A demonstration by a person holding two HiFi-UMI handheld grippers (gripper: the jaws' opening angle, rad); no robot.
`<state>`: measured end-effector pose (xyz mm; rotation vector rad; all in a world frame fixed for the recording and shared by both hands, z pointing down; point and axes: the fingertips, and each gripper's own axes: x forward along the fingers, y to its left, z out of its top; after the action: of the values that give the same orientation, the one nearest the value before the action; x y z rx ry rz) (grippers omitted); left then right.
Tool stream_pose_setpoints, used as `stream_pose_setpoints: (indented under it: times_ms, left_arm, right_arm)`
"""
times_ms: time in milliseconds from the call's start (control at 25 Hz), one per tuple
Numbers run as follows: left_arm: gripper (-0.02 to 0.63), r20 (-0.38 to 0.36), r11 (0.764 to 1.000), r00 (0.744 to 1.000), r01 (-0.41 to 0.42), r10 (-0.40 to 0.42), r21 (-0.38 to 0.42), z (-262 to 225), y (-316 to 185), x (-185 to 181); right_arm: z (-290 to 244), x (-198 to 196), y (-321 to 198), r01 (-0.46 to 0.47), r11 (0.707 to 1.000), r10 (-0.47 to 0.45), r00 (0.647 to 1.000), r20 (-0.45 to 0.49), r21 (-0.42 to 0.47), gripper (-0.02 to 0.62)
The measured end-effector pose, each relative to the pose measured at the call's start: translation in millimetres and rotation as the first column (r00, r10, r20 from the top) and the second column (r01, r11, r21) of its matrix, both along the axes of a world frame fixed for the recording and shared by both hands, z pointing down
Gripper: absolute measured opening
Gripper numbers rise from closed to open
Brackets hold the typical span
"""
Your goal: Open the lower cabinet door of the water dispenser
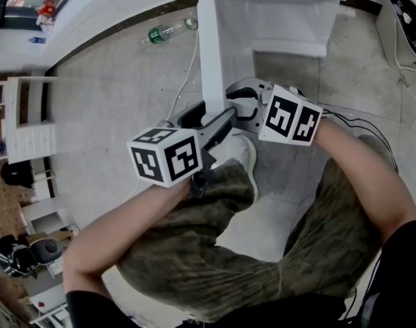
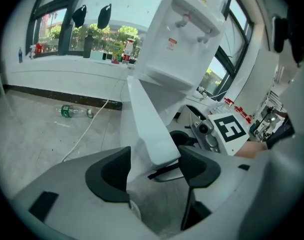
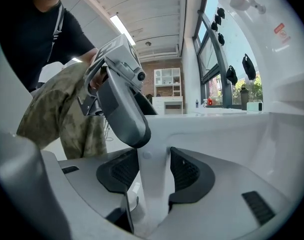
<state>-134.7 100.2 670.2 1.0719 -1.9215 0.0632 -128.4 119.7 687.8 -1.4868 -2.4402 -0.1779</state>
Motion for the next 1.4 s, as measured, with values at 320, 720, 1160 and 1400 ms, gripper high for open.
stream_pose_setpoints:
  times_ms: [320, 720, 1160, 1400]
  left_arm:
    - [0.25, 0.022, 0.999, 1.0, 0.019, -0.018, -0.032, -2.2, 5.6, -3.7]
    - [0.248, 0.026, 0.998, 0.999, 0.023, -0.022, -0.055, -3.6, 8.3, -5.7]
    - [0.225, 0.059, 0.996, 0.997, 0.051, -0.046, -0.074, -3.7, 26.9, -18.7]
    - [0.193, 0.115, 0.99, 0.989, 0.103, -0.092, -0.098, -4.6, 52.5, -41.5]
  right_arm:
    - [0.1, -2.8, 4.9, -0.02, 1.0, 0.02, 1.0, 0.01, 0.003, 0.178]
    - [-4.5, 1.6, -6.4, -0.035, 0.999, 0.035, 0.999, 0.012, 0.016, 0.178]
    - [-5.8, -6.1, -7.2, -0.048, 0.999, 0.048, 0.999, -0.004, -0.009, 0.176]
    - [-17.2, -25.3, -20.9, -0.112, 0.991, 0.111, 0.994, -0.018, -0.077, 0.175]
